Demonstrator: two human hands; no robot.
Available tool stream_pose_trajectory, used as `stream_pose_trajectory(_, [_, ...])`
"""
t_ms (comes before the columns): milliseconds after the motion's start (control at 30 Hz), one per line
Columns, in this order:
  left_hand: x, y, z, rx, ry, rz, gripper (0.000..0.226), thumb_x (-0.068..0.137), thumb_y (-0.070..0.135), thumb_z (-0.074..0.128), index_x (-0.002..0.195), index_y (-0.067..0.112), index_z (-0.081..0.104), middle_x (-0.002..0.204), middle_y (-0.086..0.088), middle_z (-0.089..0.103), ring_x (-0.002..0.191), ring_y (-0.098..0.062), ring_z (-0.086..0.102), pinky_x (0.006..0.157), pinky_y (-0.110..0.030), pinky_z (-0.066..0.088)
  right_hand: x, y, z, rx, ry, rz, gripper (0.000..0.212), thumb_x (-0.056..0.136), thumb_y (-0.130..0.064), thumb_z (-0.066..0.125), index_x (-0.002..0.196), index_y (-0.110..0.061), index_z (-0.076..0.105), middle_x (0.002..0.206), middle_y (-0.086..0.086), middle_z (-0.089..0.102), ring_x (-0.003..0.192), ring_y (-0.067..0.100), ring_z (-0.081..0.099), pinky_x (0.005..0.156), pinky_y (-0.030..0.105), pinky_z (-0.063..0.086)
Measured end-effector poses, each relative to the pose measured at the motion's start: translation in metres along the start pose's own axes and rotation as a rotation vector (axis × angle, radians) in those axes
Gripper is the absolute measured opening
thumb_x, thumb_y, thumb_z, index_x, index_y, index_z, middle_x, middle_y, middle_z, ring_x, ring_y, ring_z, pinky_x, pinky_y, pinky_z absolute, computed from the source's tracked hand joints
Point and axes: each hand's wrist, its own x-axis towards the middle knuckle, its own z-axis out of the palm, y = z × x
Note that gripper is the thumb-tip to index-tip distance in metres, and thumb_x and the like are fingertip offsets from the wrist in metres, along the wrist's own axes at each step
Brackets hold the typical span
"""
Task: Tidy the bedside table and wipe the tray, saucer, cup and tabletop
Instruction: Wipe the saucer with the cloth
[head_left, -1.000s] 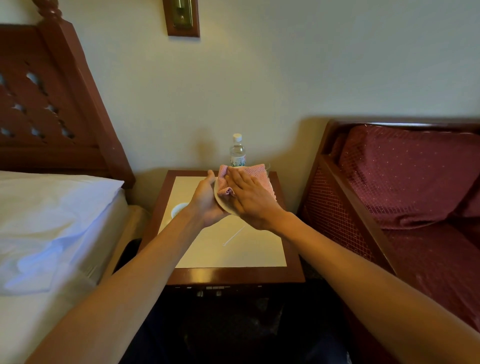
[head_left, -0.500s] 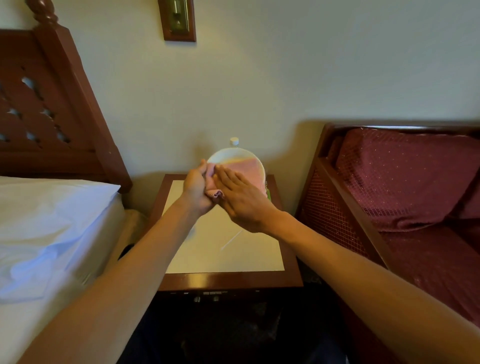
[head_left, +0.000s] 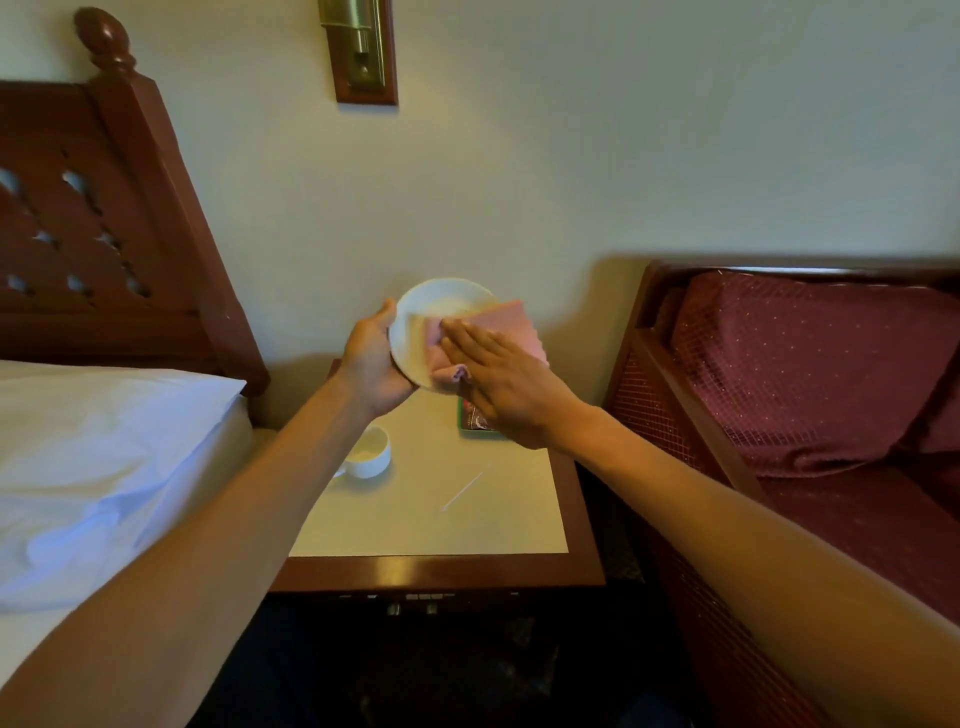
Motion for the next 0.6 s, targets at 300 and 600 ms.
stream_pose_trajectory(300, [0.001, -0.008, 0.007, 0.085, -0.016, -0.059, 0.067, 0.102, 0.057, 0.027, 0.125, 0.003, 0.059, 0.121, -0.019, 0.067, 0.117, -0.029, 0.061, 0.097, -0.042, 0.045, -0.005, -0.013, 0.01, -0.01, -0.002, -0.085, 0.062, 0.106, -0.042, 0.011, 0.158, -0.008, 0.009, 0.166, 0.01, 0.005, 0.154, 0.021, 0.0, 0.125, 0.037, 0.004])
stream_pose_trajectory(600, [-0.01, -0.017, 0.021, 0.16, -0.056, -0.053, 0.075, 0.096, 0.069, 0.015, 0.14, 0.021, 0.052, 0.138, -0.007, 0.061, 0.114, -0.02, 0.064, 0.084, -0.036, 0.056, 0.01, -0.004, -0.008, 0.041, 0.007, 0.038, 0.07, 0.1, -0.046, 0.009, 0.157, -0.006, 0.013, 0.165, 0.011, 0.008, 0.154, 0.024, 0.005, 0.125, 0.038, 0.006])
